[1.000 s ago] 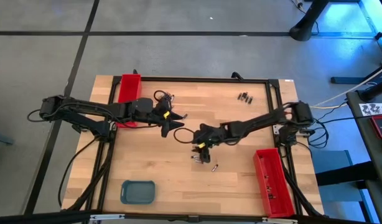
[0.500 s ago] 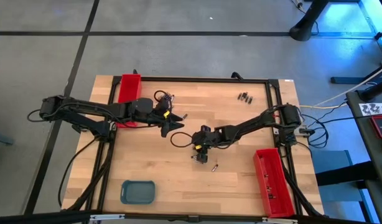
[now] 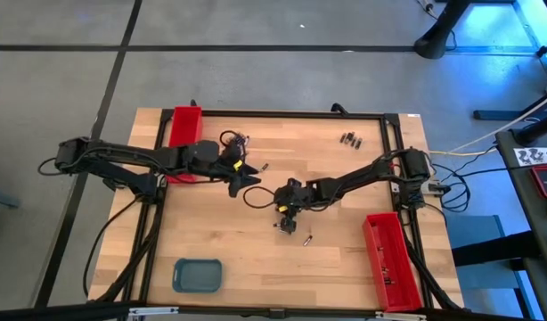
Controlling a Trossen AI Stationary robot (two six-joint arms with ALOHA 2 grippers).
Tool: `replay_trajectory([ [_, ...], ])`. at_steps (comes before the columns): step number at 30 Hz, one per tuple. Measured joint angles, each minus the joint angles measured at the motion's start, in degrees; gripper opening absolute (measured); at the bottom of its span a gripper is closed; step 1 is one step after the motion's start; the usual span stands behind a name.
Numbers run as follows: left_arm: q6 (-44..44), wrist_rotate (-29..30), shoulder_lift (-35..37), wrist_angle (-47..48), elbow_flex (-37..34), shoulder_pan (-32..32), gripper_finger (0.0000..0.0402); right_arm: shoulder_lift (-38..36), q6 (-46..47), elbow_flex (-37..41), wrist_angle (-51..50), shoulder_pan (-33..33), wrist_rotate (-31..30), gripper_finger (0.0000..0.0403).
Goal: Sort batteries
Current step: Put the small black battery into the bottom red bin
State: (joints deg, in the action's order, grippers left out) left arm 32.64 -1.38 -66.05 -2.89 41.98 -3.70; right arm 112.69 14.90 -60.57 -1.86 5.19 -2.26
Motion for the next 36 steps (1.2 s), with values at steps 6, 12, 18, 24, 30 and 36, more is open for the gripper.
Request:
replay_trajectory([
  [6, 4.1, 3.2, 5.8, 13.3, 0.0, -2.5, 0.0205, -5.9, 0.6, 0.4, 2.0, -2.8, -0.5, 0.0015],
  [12, 4.2, 3.7, 11.4, 19.9, 0.0, -4.7, 0.0205, -14.4, 2.0, 0.3, 4.8, -5.7, -0.7, 0.0018],
  [18, -2.2, 2.9, 11.8, 8.5, -0.2, -2.6, 0.0205, -24.7, 3.3, 0.2, 14.9, -7.2, -2.2, 0.0017],
  [24, -13.9, 2.9, 3.4, -21.5, -0.2, 0.7, 0.0205, -30.1, 3.0, 0.1, 30.6, -7.1, -5.2, 0.0017],
  [30, -17.4, 6.9, -6.8, -45.2, -0.1, 0.9, 0.0205, -30.5, 2.9, 0.1, 39.5, -7.1, -5.7, 0.0021],
  [36, -15.7, 8.7, -11.4, -50.7, 1.4, 0.6, 0.0205, -30.4, 2.9, 0.1, 39.3, -7.0, -5.7, 0.0019],
])
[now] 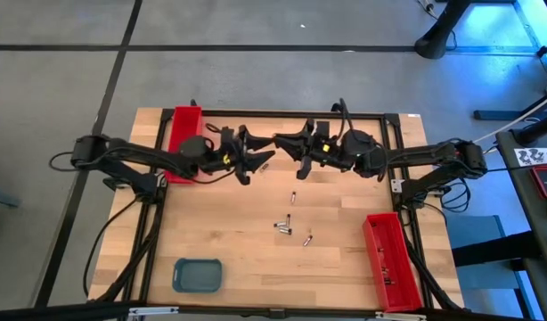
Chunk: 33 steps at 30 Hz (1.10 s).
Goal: Sort batteries
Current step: Put the small black battery into the bottom red bin
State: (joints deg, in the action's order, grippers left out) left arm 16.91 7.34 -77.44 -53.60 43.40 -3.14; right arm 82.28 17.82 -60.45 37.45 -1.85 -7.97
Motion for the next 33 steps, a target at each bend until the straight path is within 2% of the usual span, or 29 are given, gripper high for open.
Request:
replay_trajectory([
  [9, -1.3, -0.2, -2.8, 5.6, 5.9, 0.0, 0.0199, 0.0, 0.4, 0.0, -0.4, 0.0, 0.0, 0.0019],
  [12, -0.2, -0.6, -2.6, 7.1, 5.9, 0.0, 0.0174, 0.0, 0.4, 0.0, -0.4, 0.0, 0.0, 0.0022],
  [24, 5.5, -2.9, -1.6, 8.3, 5.8, 0.0, 0.0031, -0.1, 0.6, -0.1, -3.0, 0.8, 0.0, 0.0024],
  [33, 6.0, -3.0, 3.1, 23.3, 5.8, -0.2, 0.0024, -0.1, 3.2, -0.2, -9.9, 1.4, 2.0, 0.0026],
])
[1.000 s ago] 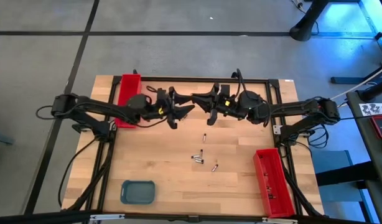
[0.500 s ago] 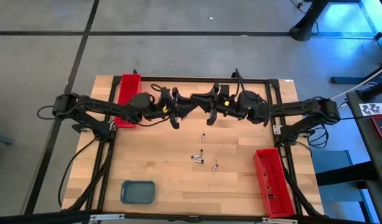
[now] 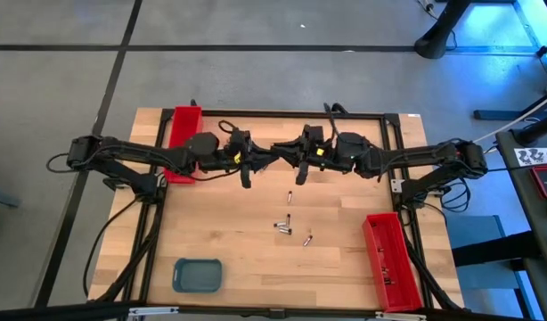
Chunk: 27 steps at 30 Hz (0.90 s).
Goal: Sort batteries
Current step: Put the small black battery into the bottom red bin
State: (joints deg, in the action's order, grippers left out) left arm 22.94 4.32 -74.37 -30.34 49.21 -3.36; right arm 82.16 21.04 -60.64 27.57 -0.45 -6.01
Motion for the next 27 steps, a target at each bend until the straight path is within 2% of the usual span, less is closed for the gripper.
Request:
replay_trajectory([
  [3, 0.6, 0.3, 0.4, 5.0, 0.1, 0.1, 0.0024, -0.3, 1.2, 0.0, -4.5, 0.0, 1.2, 0.0039],
  [9, -2.1, 1.0, 0.4, 12.5, 3.1, 1.4, 0.0024, -0.5, 4.4, -1.5, -13.2, 0.0, 4.9, 0.0112],
  [12, -3.7, 0.9, 0.4, 14.1, 3.8, 1.9, 0.0024, -0.5, 4.3, -3.6, -17.5, 0.0, 5.8, 0.0126],
  [17, -3.9, 0.8, 0.5, 14.1, 4.2, 2.2, 0.0024, -0.3, 2.5, -6.4, -19.6, 0.0, 8.3, 0.0103],
  [25, -4.1, 1.2, 0.5, 14.3, 4.3, 3.0, 0.0024, -0.3, 1.0, -8.3, -22.3, 0.1, 8.9, 0.0019],
  [27, -3.9, 1.2, 0.5, 14.4, 4.3, 3.0, 0.0024, -0.3, 1.0, -8.3, -22.3, 0.1, 8.6, 0.0016],
])
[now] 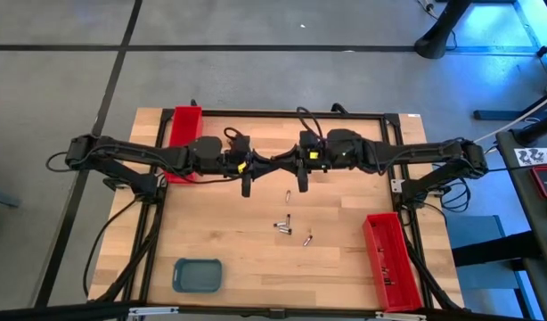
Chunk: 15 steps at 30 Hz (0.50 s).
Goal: Sort batteries
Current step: Put the small black battery into the bottom red bin
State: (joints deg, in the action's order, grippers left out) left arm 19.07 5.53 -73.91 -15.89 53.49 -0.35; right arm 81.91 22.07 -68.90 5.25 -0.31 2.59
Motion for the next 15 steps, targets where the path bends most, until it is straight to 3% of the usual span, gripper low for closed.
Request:
replay_trajectory([
  [3, 0.0, 0.0, 0.0, 0.0, 0.0, 0.0, 0.0051, -0.4, 0.6, 0.0, -0.2, 0.0, -1.1, 0.0019],
  [8, -0.1, 0.2, -0.2, 1.1, -0.2, 0.0, 0.0141, -5.4, 0.9, -0.2, -4.8, 0.1, -3.7, 0.0016],
  [15, 0.5, 0.0, -0.2, 4.8, -0.2, 0.0, 0.0197, -15.5, 5.9, -0.2, -22.0, 4.7, -6.7, 0.0016],
])
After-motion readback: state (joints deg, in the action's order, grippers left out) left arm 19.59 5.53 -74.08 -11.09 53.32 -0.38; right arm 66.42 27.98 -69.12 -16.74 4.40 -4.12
